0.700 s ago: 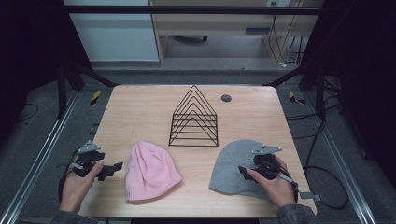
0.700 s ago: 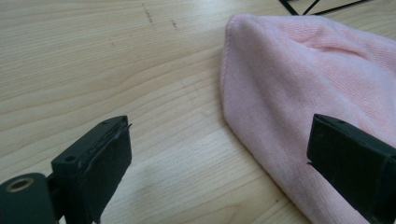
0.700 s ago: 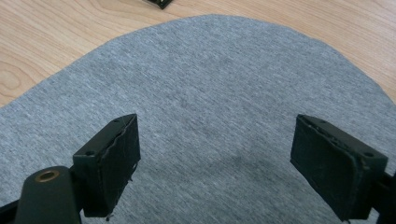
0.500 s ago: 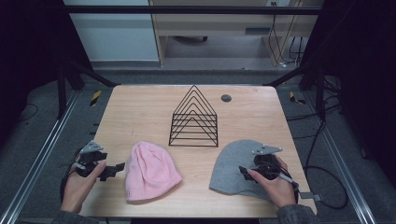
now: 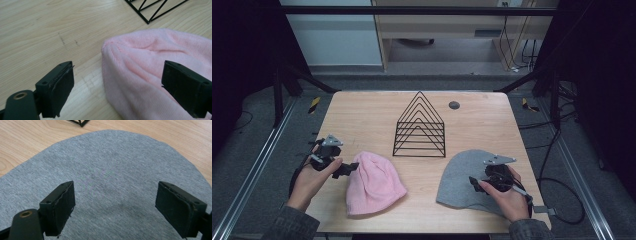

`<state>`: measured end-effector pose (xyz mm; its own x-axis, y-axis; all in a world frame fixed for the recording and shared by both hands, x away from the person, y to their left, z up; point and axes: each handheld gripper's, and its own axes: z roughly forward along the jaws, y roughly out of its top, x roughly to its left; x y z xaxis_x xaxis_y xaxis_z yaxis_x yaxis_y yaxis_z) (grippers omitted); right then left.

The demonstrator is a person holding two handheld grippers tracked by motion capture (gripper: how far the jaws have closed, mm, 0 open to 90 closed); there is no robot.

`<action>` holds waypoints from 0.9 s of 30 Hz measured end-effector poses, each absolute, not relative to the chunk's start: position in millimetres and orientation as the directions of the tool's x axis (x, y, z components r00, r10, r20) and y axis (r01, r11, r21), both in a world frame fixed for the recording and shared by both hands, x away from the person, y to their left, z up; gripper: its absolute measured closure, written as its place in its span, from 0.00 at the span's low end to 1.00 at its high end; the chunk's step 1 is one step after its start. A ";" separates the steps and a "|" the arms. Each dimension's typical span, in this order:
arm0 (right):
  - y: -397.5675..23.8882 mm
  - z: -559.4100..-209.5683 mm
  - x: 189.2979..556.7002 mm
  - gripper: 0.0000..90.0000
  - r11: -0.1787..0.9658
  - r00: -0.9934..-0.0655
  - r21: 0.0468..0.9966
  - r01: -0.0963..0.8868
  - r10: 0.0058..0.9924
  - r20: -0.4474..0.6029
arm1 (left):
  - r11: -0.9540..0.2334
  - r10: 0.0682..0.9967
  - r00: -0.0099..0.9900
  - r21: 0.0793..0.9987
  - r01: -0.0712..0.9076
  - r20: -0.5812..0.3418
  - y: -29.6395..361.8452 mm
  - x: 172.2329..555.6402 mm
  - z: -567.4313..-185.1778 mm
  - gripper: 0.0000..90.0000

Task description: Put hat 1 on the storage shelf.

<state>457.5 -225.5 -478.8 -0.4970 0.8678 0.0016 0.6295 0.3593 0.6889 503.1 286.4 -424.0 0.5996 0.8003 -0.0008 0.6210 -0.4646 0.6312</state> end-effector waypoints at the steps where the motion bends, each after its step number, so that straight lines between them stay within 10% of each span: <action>1: -224.8 -479.0 457.4 0.18 0.357 -0.495 0.687 0.632 0.869 0.004 | -0.469 0.800 0.600 0.621 0.628 -0.003 283.8 506.8 -425.0 0.14; 27: -221.7 -479.2 456.9 0.18 0.376 -0.506 0.684 0.625 0.862 -0.012 | -0.478 0.797 0.600 0.532 0.699 -0.072 263.6 533.5 -450.7 0.56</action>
